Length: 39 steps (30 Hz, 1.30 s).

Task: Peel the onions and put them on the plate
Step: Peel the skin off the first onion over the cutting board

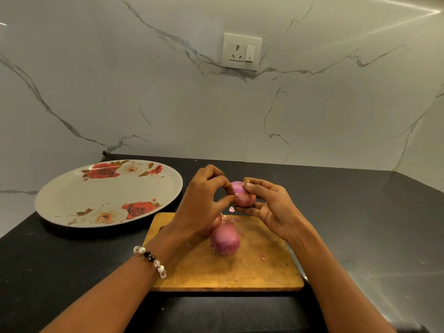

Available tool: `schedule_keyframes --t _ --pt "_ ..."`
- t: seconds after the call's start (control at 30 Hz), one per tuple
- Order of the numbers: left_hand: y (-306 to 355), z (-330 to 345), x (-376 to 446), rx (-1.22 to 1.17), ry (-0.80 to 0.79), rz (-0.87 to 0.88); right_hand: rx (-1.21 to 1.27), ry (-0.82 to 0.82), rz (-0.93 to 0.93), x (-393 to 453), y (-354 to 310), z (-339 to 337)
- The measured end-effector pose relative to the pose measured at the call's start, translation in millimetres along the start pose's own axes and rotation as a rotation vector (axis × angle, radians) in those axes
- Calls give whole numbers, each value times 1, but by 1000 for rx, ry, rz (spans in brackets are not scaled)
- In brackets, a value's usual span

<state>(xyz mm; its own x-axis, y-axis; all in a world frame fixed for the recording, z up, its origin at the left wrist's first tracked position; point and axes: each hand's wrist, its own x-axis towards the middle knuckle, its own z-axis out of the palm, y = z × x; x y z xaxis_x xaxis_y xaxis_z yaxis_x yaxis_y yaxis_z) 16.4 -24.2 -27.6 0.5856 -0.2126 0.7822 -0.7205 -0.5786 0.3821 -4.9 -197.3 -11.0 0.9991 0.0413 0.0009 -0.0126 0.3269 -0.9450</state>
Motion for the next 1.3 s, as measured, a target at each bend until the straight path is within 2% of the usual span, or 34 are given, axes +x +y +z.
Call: schedule_keyframes --t 0.27,0.4,0.6,0.97,1.1,1.3 --pt "5 -2 -1 42 -33 -5 16 25 -18 -1 -1 1" --pt "6 -4 -2 16 -93 17 57 97 -37 -2 -1 0" --pt "2 -5 0 -4 -53 1 136 196 -38 0 -2 -2" --pt "0 0 1 76 -2 140 46 23 7 -2 0 1" --pt "-2 -1 0 67 -33 141 48 75 19 -2 0 1" --pt "-2 0 -1 67 -78 127 208 175 4 -2 -4 -3"
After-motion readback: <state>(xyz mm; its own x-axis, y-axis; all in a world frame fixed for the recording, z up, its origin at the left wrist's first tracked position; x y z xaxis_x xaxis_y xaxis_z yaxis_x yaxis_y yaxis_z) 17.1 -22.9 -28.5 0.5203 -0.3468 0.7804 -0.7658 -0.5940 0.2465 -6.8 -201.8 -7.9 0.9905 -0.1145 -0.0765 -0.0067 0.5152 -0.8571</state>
